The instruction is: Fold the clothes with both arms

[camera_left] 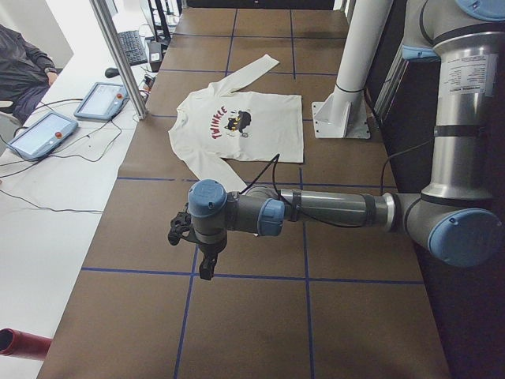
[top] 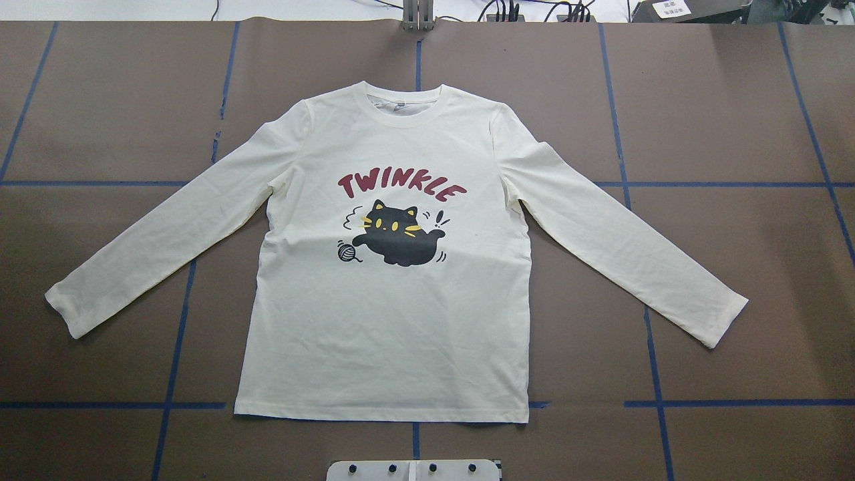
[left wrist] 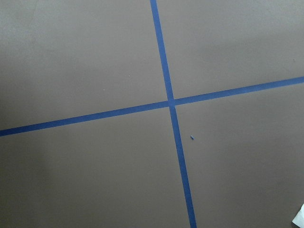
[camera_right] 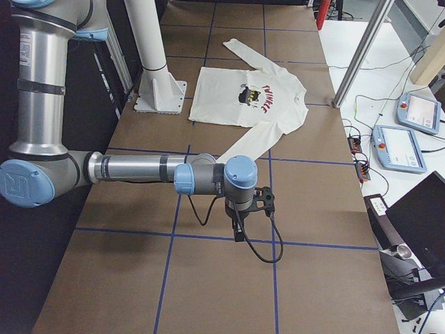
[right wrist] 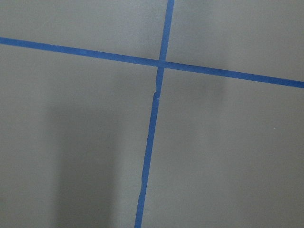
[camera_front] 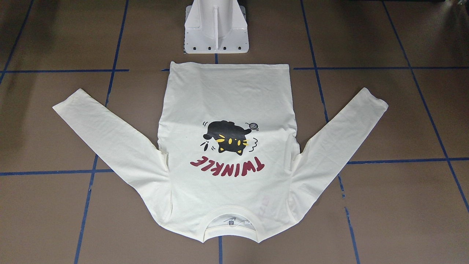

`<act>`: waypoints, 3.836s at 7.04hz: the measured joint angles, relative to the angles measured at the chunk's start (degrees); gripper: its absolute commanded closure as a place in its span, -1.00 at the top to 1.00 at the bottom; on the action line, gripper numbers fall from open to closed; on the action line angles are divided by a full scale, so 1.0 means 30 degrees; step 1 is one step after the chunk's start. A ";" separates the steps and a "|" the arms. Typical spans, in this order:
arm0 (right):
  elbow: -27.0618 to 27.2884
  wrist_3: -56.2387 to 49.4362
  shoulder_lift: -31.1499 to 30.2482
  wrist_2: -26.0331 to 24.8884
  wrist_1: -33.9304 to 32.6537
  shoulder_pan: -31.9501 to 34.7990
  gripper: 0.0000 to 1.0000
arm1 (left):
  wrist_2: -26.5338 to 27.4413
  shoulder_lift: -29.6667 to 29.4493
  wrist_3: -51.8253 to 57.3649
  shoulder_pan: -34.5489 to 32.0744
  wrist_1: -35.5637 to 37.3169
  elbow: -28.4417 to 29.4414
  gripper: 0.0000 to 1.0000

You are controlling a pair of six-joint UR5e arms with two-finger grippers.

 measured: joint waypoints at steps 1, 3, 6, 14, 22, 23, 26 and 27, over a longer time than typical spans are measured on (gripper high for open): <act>0.0009 0.0025 0.0003 0.0000 0.0004 0.0000 1.00 | 0.0020 -0.0009 0.0038 0.0007 0.0000 -0.0006 1.00; 0.0053 0.0090 0.0203 -0.0038 0.0273 -0.0120 1.00 | -0.0002 -0.0029 0.0098 0.0021 -0.0095 -0.0064 1.00; -0.0232 0.0216 0.1074 -0.0194 0.4751 -0.0420 1.00 | 0.0280 -0.0167 0.0090 0.0180 -0.1528 -0.0529 1.00; -0.0551 1.6527 0.1606 -0.0429 1.4603 -0.7314 0.48 | 0.0841 -0.0919 -0.2432 0.0188 -0.9563 0.0556 1.00; 0.0873 2.1614 -0.2920 -0.5904 1.6375 -1.5107 0.10 | 0.0869 -0.0996 -0.2476 0.0188 -0.9755 0.0531 1.00; 0.0720 2.1619 -0.2967 -0.6216 1.6393 -1.5461 0.10 | 0.0875 -0.0996 -0.2476 0.0188 -0.9819 0.0548 1.00; 0.0398 2.1643 -0.2988 -0.6638 1.6418 -1.5893 -0.99 | 0.0878 -0.0996 -0.2475 0.0188 -0.9871 0.0570 1.00; 0.0368 2.1666 -0.2985 -0.6720 1.6443 -1.5940 -1.00 | 0.0878 -0.0996 -0.2475 0.0188 -0.9872 0.0567 1.00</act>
